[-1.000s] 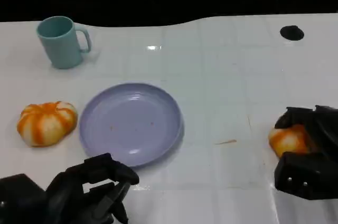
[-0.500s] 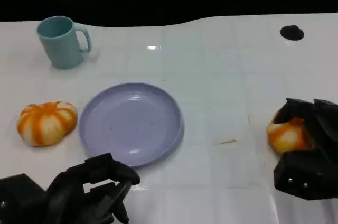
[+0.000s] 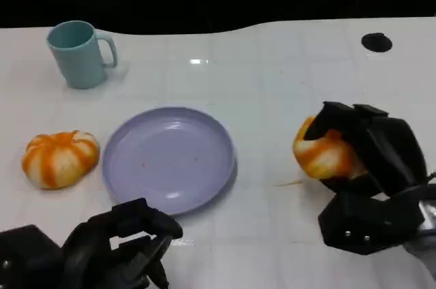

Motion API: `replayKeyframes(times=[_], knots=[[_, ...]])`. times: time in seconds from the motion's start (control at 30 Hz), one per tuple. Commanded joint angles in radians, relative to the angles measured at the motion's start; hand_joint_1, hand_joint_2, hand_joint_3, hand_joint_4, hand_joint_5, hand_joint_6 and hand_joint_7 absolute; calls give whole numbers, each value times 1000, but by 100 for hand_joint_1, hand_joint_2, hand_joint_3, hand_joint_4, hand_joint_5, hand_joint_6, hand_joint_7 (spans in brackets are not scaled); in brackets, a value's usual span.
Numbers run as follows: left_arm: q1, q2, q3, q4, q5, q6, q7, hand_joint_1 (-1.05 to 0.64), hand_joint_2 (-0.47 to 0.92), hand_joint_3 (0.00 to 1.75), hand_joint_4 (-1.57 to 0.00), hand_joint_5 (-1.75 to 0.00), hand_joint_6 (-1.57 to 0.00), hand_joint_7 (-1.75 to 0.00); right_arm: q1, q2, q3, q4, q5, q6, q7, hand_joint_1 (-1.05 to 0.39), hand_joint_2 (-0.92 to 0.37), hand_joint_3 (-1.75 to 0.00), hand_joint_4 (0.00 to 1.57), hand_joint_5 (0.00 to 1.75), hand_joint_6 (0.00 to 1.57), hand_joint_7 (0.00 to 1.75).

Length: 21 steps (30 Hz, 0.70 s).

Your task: Grasp the bread from the table and place it into the plate.

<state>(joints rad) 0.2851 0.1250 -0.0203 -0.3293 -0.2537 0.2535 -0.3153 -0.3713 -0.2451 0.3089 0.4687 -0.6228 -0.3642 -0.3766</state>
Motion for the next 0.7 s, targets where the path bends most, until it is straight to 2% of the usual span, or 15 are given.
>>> replayKeyframes(times=[0.03, 0.3, 0.47, 0.7], knots=[[10, 10, 6, -15, -4, 7, 5, -40, 86, 50, -79, -158, -80, -110, -43, 41, 14, -6, 6, -1, 20, -6, -22, -142, 97, 175, 81, 164], [15, 7, 5, -19, 0, 7, 9, -40, 86, 49, -77, -158, -81, -111, -142, 129, 69, 115, -10, -31, 12, -5, -23, -142, 100, 175, 83, 163], [15, 4, 6, -20, -6, 19, 11, -40, 86, 49, -77, -158, -80, -110, -201, 182, 92, 184, -6, -21, 28, -7, -23, -144, 100, 175, 77, 173], [28, 2, -1, -29, 8, 4, 14, -41, 87, 48, -76, -158, -81, -110, -287, 240, 125, 287, -14, -34, 21, -11, -25, -141, 101, 175, 76, 175]])
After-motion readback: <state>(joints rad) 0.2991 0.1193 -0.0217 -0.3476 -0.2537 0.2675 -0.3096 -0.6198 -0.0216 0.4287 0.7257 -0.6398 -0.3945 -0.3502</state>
